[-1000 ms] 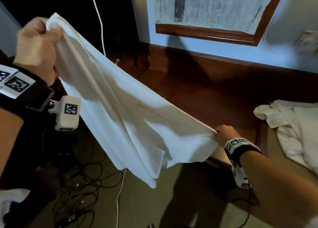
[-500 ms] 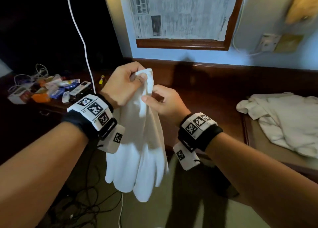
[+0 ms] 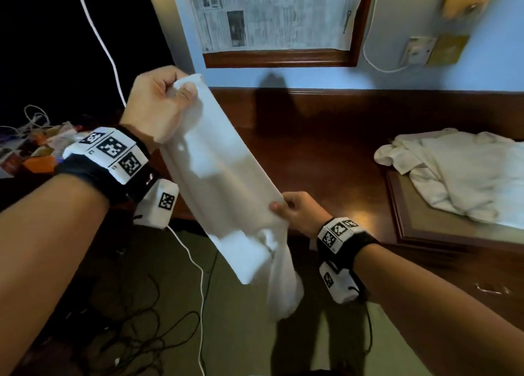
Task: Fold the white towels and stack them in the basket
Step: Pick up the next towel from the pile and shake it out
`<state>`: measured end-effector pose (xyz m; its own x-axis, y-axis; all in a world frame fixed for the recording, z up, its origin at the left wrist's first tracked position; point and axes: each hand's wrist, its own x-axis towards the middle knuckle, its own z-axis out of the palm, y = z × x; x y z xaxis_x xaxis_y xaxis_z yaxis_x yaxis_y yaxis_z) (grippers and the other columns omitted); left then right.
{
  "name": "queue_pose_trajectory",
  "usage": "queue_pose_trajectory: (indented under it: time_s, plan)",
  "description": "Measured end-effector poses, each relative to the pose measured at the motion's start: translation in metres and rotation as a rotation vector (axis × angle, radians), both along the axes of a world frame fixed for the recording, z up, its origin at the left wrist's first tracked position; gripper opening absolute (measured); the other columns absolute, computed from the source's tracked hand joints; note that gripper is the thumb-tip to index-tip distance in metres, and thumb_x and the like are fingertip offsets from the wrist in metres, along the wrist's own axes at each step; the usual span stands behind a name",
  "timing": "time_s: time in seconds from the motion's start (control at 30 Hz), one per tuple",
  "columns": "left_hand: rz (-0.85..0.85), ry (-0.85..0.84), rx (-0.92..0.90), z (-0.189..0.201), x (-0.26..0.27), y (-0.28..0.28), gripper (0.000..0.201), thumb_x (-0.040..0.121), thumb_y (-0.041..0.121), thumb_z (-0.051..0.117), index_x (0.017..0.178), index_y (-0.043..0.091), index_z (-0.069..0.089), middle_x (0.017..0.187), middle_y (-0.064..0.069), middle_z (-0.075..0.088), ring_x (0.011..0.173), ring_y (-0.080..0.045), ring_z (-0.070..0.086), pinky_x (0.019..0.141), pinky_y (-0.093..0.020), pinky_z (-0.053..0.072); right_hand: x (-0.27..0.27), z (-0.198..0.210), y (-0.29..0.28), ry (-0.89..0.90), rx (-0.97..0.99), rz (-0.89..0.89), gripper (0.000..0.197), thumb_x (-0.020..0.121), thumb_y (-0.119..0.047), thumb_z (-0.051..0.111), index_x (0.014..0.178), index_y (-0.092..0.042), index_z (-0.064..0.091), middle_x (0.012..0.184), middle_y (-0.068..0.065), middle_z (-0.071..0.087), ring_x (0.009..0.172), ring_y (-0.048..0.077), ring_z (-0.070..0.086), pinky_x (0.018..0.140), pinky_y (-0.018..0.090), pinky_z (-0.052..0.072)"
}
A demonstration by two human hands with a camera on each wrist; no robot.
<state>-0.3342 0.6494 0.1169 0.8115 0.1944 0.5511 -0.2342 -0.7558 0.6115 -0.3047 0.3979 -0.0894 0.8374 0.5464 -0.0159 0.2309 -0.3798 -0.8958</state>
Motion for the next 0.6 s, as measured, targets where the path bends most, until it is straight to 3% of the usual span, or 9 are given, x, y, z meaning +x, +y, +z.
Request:
queue_pose_trajectory:
  time_s: [0.07,0.2,0.27,0.37,0.43,0.53,0.6]
  plan:
    - [-0.002,0.006,-0.034,-0.007,-0.003,0.011,0.024,0.101,0.021,0.058,0.078,0.029,0.059,0.072,0.007,0.056,0.059,0.007,0.053,0.052,-0.009,0.04,0.003,-0.037,-0.028,0.01,-0.131,-0.035,0.078,0.079,-0.077,0.055,0.079,0.001,0.058,0.065,0.006,0.051,0.059,0.015,0.046,0.057,0.04,0.041]
    - [0.034,-0.001,-0.085,-0.009,0.0,0.031,0.022,0.098,0.028,0.059,0.076,0.034,0.057,0.071,0.013,0.058,0.065,0.004,0.054,0.06,-0.017,0.043,-0.003,-0.064,-0.08,0.062,-0.314,-0.118,0.049,0.093,-0.048,0.061,0.068,-0.006,0.053,0.059,-0.001,0.046,0.055,0.015,0.044,0.059,0.031,0.037]
    - [0.073,0.017,-0.148,-0.003,0.005,0.039,0.025,0.097,0.021,0.059,0.075,0.032,0.054,0.06,0.02,0.058,0.059,0.009,0.052,0.06,-0.011,0.041,-0.006,-0.075,-0.106,0.096,-0.439,-0.181,0.042,0.095,-0.042,0.061,0.065,-0.014,0.052,0.06,-0.002,0.05,0.056,0.015,0.047,0.056,0.029,0.036]
    - [0.084,0.03,-0.23,0.008,0.012,0.046,0.026,0.095,0.018,0.057,0.074,0.03,0.049,0.054,0.027,0.055,0.054,0.01,0.05,0.058,-0.005,0.037,-0.01,-0.092,-0.151,0.19,-0.677,-0.292,0.028,0.097,-0.04,0.058,0.088,-0.015,0.068,0.082,0.005,0.066,0.079,0.024,0.064,0.072,0.033,0.049]
    - [0.048,0.043,-0.256,0.01,0.012,0.04,0.024,0.095,0.021,0.056,0.074,0.03,0.05,0.055,0.025,0.056,0.056,0.008,0.051,0.059,-0.007,0.038,-0.014,-0.095,-0.172,0.244,-0.803,-0.393,0.025,0.096,-0.033,0.057,0.099,-0.012,0.071,0.092,0.009,0.067,0.093,0.03,0.067,0.076,0.032,0.05]
    - [-0.091,0.03,-0.314,0.001,0.01,0.014,0.024,0.096,0.022,0.058,0.074,0.031,0.061,0.065,0.018,0.061,0.066,0.002,0.056,0.063,-0.015,0.043,-0.013,-0.083,-0.169,0.269,-0.844,-0.441,0.023,0.096,-0.023,0.057,0.109,-0.01,0.07,0.109,0.014,0.069,0.104,0.032,0.065,0.079,0.029,0.047]
    - [-0.203,0.059,-0.305,-0.008,0.011,-0.014,0.02,0.095,0.02,0.06,0.076,0.027,0.064,0.072,0.008,0.061,0.069,-0.011,0.056,0.063,-0.023,0.044,-0.006,-0.061,-0.145,0.191,-0.742,-0.448,0.028,0.094,-0.024,0.061,0.12,-0.014,0.067,0.123,0.009,0.067,0.111,0.027,0.063,0.087,0.026,0.046]
